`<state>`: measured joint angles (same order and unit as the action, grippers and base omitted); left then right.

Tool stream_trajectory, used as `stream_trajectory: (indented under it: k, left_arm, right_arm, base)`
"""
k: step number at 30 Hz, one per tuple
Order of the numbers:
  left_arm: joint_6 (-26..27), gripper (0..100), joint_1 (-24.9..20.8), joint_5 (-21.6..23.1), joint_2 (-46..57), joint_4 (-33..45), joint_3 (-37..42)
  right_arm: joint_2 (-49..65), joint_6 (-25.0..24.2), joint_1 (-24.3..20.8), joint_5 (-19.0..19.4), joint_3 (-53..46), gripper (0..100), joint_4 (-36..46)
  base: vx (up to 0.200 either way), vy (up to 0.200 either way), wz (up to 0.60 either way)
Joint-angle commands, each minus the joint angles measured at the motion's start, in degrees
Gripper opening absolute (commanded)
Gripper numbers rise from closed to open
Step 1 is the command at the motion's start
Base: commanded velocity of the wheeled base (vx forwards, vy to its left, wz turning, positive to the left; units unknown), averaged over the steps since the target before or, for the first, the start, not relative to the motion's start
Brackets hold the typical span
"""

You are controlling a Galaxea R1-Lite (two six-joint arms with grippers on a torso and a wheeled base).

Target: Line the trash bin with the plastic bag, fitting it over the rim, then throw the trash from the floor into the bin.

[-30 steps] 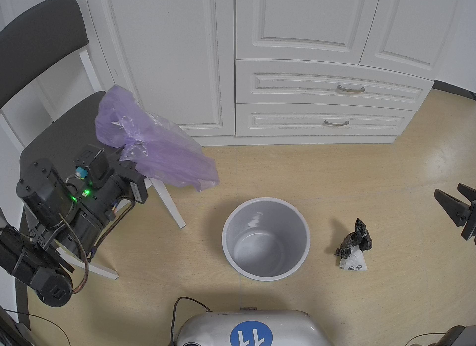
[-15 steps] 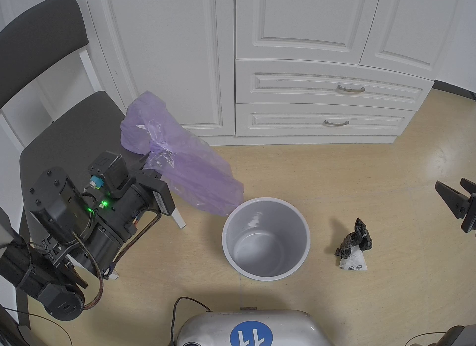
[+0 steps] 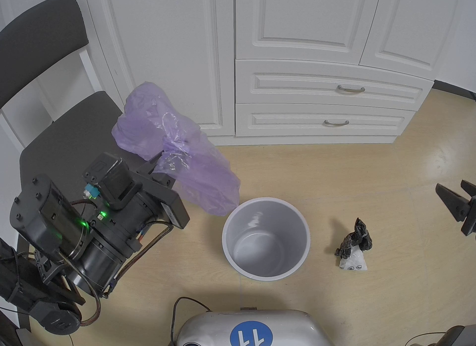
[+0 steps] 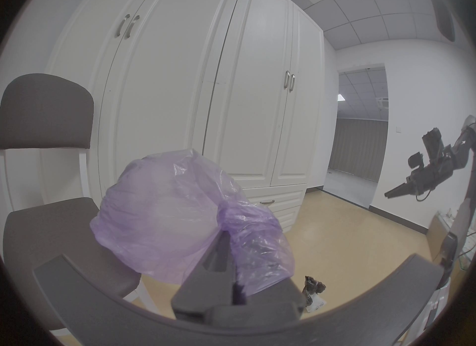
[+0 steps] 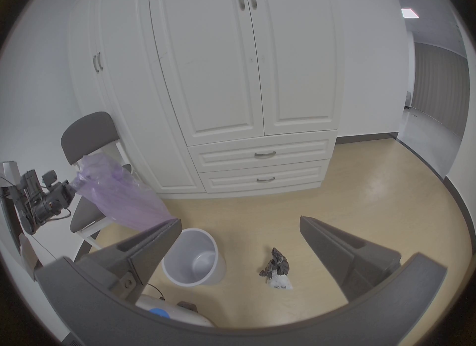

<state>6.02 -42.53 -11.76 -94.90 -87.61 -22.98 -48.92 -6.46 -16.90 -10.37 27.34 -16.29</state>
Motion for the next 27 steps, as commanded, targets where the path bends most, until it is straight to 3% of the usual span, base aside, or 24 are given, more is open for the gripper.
stream_trajectory:
  k: [1,5,12,16,25,27]
  left_arm:
    - [0.0,0,-2.2,-1.2,0.4,-0.1,-0.9]
    - [0.0,0,-2.6,-1.1,0.2,-0.1,-1.5]
    - [-0.5,0,-4.8,-1.1,-0.1,-0.1,-3.0]
    - [-1.3,0,-6.1,-1.2,0.0,-0.1,-3.8]
    - [-3.6,0,-9.6,-1.6,0.5,-0.1,-6.2]
    - [-4.4,0,-11.0,-3.4,0.7,-0.1,-7.1]
  right_arm:
    - [-4.1,-0.1,-0.7,0.2,-2.1,100,-0.8]
    - [-6.9,-1.0,-2.3,0.2,-2.7,100,-0.9]
    - [-9.7,-5.2,-10.2,0.2,-4.2,100,-0.9]
    - [-12.5,-7.0,-12.2,0.3,-4.8,100,-1.8]
    - [-20.6,-7.8,-14.1,0.2,-10.4,100,-13.6]
    - [-22.7,-8.0,-14.7,0.2,-11.4,100,-15.0]
  base:
    - [0.0,0.0,0.0]
    - [0.0,0.0,0.0]
    - [0.0,0.0,0.0]
    - [0.0,0.0,0.0]
    - [0.0,0.0,0.0]
    - [0.0,0.0,0.0]
